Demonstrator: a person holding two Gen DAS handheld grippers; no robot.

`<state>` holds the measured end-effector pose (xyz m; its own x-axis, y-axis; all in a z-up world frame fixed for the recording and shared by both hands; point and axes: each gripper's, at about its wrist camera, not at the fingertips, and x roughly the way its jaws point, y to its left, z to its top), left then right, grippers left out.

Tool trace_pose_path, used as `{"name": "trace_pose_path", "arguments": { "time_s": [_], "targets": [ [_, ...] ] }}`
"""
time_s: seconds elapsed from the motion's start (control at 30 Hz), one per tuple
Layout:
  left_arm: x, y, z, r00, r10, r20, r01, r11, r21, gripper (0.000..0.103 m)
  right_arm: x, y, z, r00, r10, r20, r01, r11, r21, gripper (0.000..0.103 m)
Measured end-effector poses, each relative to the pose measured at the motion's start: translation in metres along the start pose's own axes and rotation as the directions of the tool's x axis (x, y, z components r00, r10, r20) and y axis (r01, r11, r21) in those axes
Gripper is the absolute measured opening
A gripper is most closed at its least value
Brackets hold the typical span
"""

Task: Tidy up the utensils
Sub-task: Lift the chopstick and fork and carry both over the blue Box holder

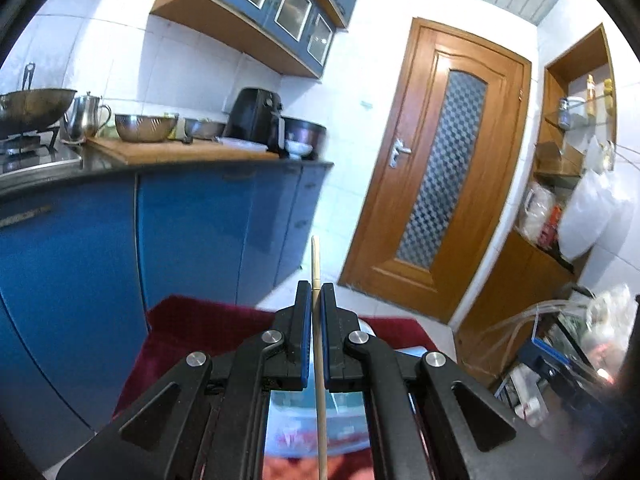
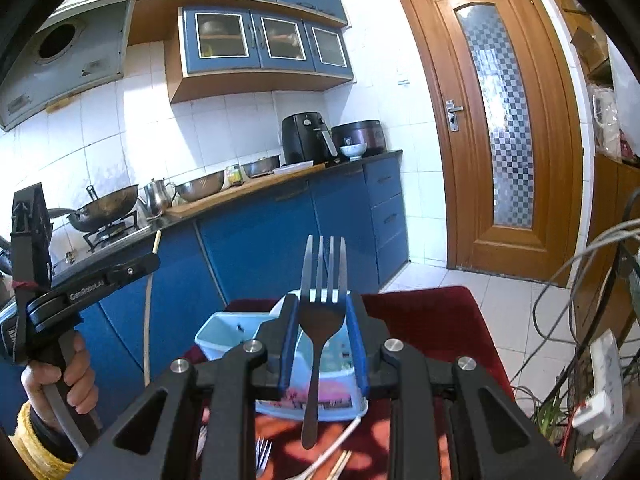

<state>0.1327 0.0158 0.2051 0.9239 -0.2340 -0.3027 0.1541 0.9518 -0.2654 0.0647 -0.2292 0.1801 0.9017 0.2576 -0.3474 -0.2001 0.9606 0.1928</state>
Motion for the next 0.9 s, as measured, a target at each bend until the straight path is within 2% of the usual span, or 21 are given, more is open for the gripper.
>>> {"name": "trace_pose_path", "arguments": {
  "time_s": [0.2, 0.4, 0.57, 0.9],
  "targets": [
    [0.032, -0.003, 0.021, 0.996, 0.042, 0.079, -0.044, 0.999, 0.022, 0.002, 0.023, -0.004, 0.019, 1.000, -0.003, 0.016, 0.003, 1.000, 0.009, 0.026],
    [0.067, -0.006, 0.029, 0.984, 0.100, 0.150, -0.109, 0.993, 0.053, 0.002, 0.050, -0.010, 0.031, 0.999, -0.028, 0.036, 0.028, 1.000, -0.006, 0.026],
    [0.095, -0.002, 0.012, 0.975, 0.150, 0.162, -0.165, 0.983, 0.085, 0.002, 0.076, -0.013, 0.029, 0.999, -0.046, 0.026, 0.046, 0.999, -0.017, 0.026],
    [0.116, 0.015, -0.040, 0.981, 0.166, 0.096, -0.173, 0.982, 0.070, 0.002, 0.114, -0.014, -0.003, 0.998, -0.055, -0.044, 0.052, 0.997, -0.065, 0.026]
  ]
}}
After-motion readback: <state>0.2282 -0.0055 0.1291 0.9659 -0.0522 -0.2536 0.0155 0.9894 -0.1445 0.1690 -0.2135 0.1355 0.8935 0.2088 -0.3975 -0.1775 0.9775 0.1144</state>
